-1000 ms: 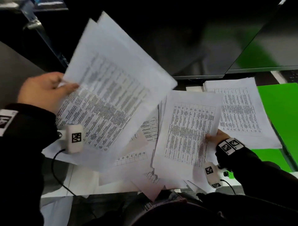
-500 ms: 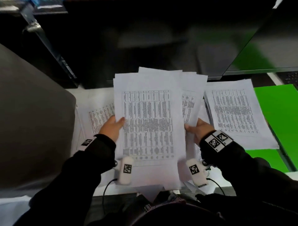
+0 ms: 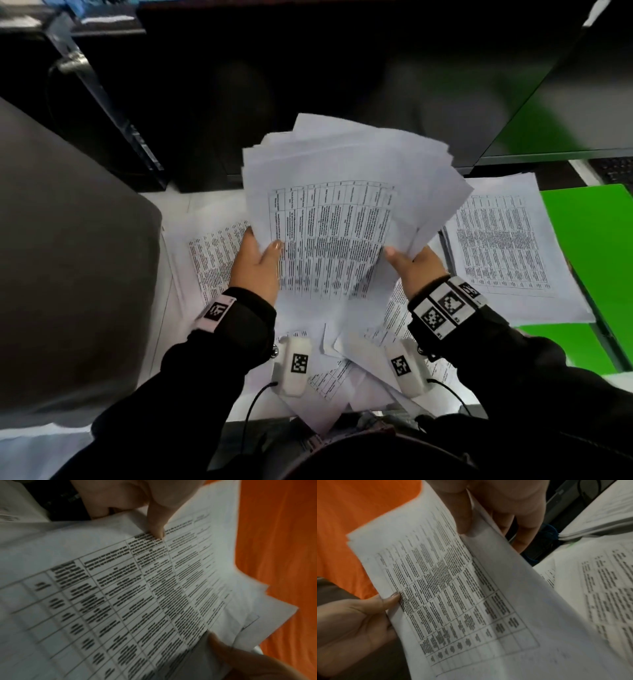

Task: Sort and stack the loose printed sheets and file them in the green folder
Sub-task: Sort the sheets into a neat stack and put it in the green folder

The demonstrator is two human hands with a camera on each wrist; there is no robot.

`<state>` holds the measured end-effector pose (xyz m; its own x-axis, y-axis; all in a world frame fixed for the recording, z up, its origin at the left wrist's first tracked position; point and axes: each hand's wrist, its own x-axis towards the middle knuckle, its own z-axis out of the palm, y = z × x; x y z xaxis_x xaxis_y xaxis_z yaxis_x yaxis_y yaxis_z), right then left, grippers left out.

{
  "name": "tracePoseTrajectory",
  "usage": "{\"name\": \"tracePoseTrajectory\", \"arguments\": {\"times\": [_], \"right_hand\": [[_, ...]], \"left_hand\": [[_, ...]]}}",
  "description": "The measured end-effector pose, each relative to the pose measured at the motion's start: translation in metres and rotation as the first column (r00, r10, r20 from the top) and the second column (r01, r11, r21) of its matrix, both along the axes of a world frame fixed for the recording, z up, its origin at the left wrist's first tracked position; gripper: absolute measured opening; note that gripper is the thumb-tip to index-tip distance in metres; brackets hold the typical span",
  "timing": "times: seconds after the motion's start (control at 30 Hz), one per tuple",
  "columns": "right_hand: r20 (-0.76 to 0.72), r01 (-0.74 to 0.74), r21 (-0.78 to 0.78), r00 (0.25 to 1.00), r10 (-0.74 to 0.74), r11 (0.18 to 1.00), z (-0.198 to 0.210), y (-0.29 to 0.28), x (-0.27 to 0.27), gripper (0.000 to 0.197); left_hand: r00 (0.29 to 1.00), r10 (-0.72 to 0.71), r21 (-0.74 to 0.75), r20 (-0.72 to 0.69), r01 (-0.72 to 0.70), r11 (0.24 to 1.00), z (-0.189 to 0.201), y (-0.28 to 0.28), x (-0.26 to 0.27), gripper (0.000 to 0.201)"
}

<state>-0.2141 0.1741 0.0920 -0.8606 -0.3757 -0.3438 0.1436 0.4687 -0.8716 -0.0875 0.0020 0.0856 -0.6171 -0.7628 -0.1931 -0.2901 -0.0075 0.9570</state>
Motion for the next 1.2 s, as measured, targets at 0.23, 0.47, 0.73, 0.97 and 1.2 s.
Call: {"name": "tracePoseTrajectory", "arguments": {"times": [0.23,0.47,0.73,0.97,1.2], "right_hand": [[-0.111,-0.078,-0.235,0.992,0.053,0.969,0.011,0.003,-0.004,0.042],[-0.116,-0.085,-0.286,0.992,0.054,0.954,0.018,-0.004,-0.011,0.04],[-0.077,-0.027,-0.14,0.997,0.016,0.99,0.003,-0.004,-0.015,0.057],[-0.011,-0.126,-0.069,0.992,0.126,0.99,-0.012,0.006,-0.022,0.043],[-0.003,-0.159,0.066,0.987,0.16,0.985,-0.013,0.019,-0.016,0.024]], "left_hand": [[0.989,-0.059,-0.011,-0.136,0.058,0.998,0.004,0.003,0.004,0.043],[0.971,-0.059,-0.003,-0.23,0.06,0.998,0.01,0.007,0.0,0.046],[0.992,-0.075,0.017,-0.103,0.078,0.997,-0.003,0.014,0.001,0.041],[0.996,0.08,0.076,-0.037,-0.077,0.994,-0.013,0.012,-0.001,0.025],[0.995,-0.01,0.108,-0.101,0.021,0.994,-0.015,0.016,-0.003,0.029]]}}
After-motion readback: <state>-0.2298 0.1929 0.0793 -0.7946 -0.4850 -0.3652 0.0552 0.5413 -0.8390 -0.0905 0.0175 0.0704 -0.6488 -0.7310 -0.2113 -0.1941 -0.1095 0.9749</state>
